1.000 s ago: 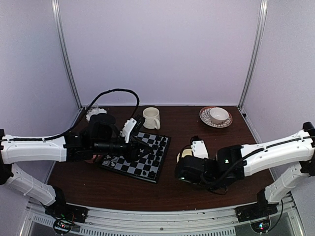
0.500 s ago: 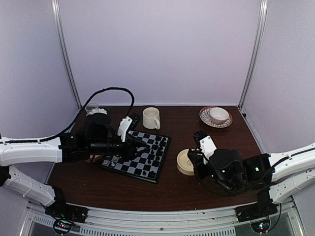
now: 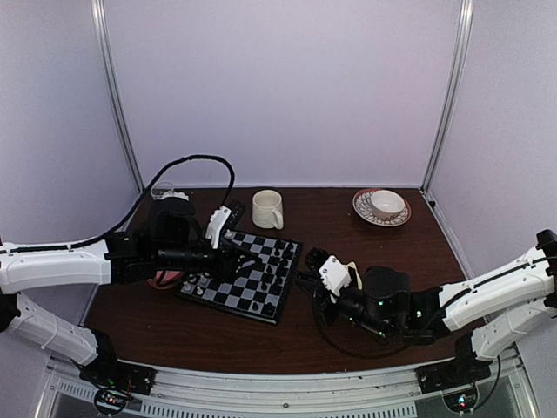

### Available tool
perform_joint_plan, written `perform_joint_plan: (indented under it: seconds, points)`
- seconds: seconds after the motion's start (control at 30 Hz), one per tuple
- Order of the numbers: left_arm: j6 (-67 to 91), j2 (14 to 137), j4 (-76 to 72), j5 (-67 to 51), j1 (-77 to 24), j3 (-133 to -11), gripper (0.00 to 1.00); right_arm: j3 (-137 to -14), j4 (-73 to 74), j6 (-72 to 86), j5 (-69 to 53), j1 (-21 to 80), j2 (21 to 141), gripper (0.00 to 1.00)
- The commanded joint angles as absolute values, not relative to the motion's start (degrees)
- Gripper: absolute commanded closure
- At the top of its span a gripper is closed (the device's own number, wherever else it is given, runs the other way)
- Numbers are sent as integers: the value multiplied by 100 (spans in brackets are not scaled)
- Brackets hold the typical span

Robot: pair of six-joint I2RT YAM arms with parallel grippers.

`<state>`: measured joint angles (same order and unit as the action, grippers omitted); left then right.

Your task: Set up the chess pieces on the board

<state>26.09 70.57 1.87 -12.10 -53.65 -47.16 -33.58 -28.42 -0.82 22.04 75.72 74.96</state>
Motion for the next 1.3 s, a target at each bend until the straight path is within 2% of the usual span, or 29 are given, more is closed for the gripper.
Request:
perform_joint_plan:
  seconds: [0.0, 0.27, 0.57, 1.0, 1.17, 1.27]
  points:
    - [2800, 7180, 100, -1673, -5212, -4843, 65, -3229, -3759, -523, 1480, 7403, 7815, 91]
    - [3218, 7796, -285, -2955, -5106, -5076, 58, -3210, -4123, -795, 1057, 7269, 8289, 91]
    - [3375, 8270, -435, -3685, -5102, -5274, 58, -3383, -4064, -968, 1068, 7259, 8563, 91]
    - [3419, 8629, -222, -3697, -5115, -5453, 63, -3529, -4018, -985, 1064, 7254, 8622, 90]
    - [3423, 8681, -185, -3710, -5111, -5484, 71, -3610, -3980, -991, 1171, 7260, 8657, 89]
    - [3419, 8696, -185, -3734, -5115, -5492, 79, -3689, -3918, -1005, 1176, 7252, 8694, 89]
